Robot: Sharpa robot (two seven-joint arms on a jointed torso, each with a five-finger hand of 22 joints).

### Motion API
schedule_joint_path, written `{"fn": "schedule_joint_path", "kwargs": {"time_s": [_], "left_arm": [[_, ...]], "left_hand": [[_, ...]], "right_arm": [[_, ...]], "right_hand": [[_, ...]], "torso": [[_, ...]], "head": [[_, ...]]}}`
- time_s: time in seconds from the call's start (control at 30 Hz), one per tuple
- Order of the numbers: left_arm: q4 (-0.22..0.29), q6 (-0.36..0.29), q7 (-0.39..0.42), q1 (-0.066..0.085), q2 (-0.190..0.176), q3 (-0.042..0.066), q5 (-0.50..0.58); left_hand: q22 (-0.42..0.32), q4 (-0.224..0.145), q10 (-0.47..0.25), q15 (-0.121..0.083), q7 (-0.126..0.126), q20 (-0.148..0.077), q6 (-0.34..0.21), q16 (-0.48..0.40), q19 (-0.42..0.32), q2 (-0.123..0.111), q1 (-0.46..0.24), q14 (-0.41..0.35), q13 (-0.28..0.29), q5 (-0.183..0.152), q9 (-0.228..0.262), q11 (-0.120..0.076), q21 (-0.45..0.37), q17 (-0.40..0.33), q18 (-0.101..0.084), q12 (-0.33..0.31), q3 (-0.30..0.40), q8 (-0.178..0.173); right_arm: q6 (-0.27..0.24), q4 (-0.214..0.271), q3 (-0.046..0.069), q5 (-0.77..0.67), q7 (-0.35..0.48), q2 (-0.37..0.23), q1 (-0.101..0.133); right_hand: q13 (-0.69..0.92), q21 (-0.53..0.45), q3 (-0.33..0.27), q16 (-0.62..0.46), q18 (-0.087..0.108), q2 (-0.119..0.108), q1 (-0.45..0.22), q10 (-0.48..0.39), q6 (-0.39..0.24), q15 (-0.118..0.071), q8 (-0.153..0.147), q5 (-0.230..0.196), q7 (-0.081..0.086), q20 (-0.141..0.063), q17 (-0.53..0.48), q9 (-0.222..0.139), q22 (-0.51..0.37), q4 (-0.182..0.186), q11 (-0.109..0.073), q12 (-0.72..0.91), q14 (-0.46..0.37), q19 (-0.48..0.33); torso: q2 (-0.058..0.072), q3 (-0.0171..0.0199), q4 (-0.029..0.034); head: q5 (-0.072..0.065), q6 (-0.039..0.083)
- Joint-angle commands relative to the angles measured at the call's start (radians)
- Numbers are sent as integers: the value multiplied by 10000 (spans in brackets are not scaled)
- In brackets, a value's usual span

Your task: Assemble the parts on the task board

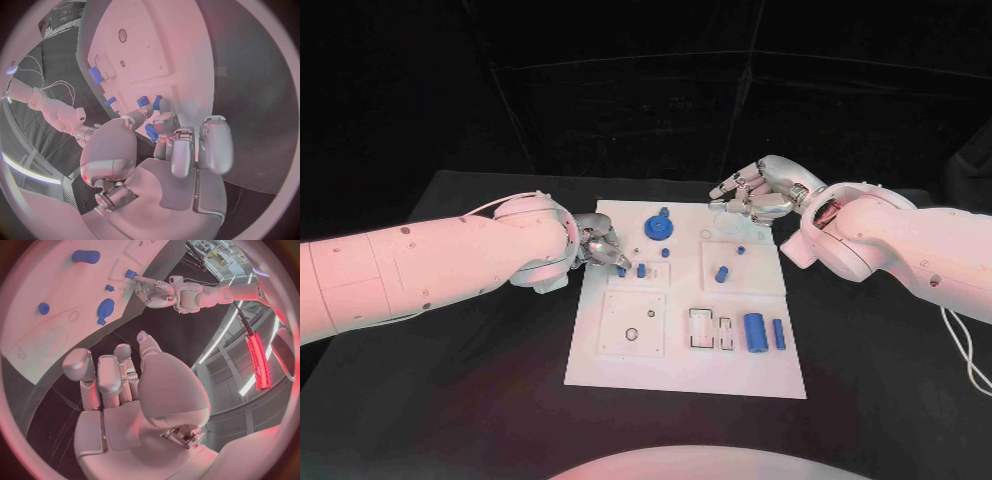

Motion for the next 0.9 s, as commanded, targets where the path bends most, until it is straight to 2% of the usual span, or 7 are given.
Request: {"fn": "schedule_joint_path", "kwargs": {"time_s": [0.03,0.2,0.4,0.53,0.6,0.77,0.9], "left_arm": [[-16,71,-15,16,21,4,135],[-19,17,2,16,32,4,177],[70,-400,149,28,-88,18,343],[134,-1050,466,104,-231,30,629],[154,-1396,726,141,-284,33,825],[205,-2132,1742,203,-367,37,1237],[182,-2403,2798,222,-282,36,1352]], "left_hand": [[396,-23,32,-62,-37,-71,0,33,242,70,91,1074,-8,-22,-13,-40,-22,2635,-52,28,54,29],[408,154,47,-34,8,-51,27,33,245,-77,-202,1074,1,-73,-39,-1,-19,2635,-59,35,-240,51],[350,1081,-11,-29,19,-41,69,33,218,-686,-1245,1074,-99,-625,-146,15,-107,2635,-37,-43,-2257,38],[30,1514,-503,-2,100,-37,-196,33,84,-765,-1108,1074,-880,-881,-246,82,-465,2635,43,-715,-3422,-53],[-383,1733,-1352,105,261,34,-599,33,-99,-812,-958,1074,-2197,-947,-329,219,-915,2635,133,-1881,-3884,-210],[-3094,2196,-2975,673,962,480,-2123,-1391,-1406,-636,380,409,-3081,-935,-715,883,-3956,760,708,-2862,-5050,-809],[-5517,1707,-3965,907,1222,758,-2485,-3618,-2855,-200,2084,-886,-3467,-674,-862,1137,-6843,-1716,1161,-3300,-4892,-813]], "right_arm": [[51,12,6,-13,48,9,17],[49,12,6,-13,52,7,17],[44,11,6,-13,60,1,17],[35,10,6,-13,62,-3,17],[31,10,6,-13,62,-8,17],[25,4,6,-13,64,-15,17],[19,0,6,-13,66,-21,17]], "right_hand": [[-5,-44,-60,-67,199,62,-8,-50,-77,-42,34,39,0,-1,-12,-9,-10,8,14,-7,5,-34],[-5,-44,-60,-67,199,62,-8,-50,-77,-42,34,39,0,-1,-12,-9,-10,8,14,-7,5,-34],[-5,-44,-60,-67,199,62,-8,-50,-77,-42,34,39,0,-1,-12,-9,-10,8,14,-7,5,-34],[-5,-44,-60,-67,199,62,-8,-50,-77,-42,34,39,0,-1,-12,-9,-10,8,14,-7,5,-34],[-5,-44,-60,-67,199,62,-8,-50,-77,-42,34,39,0,-1,-12,-9,-10,8,14,-7,5,-34],[-24,-58,-79,-86,201,67,-25,-60,-79,-41,41,51,1,-1,-26,-8,-23,24,14,-15,6,-37],[-24,-58,-79,-86,201,67,-25,-60,-79,-41,41,51,1,-1,-26,-8,-23,24,14,-15,6,-37]], "torso": [[-2,-5,5],[-5,-7,0],[-9,-16,19],[-13,-1,12],[-9,-2,14],[-3,-8,-1],[-3,-8,6]], "head": [[4,-3],[-4,13],[-37,44],[-28,78],[-43,88],[-68,126],[-111,156]]}}
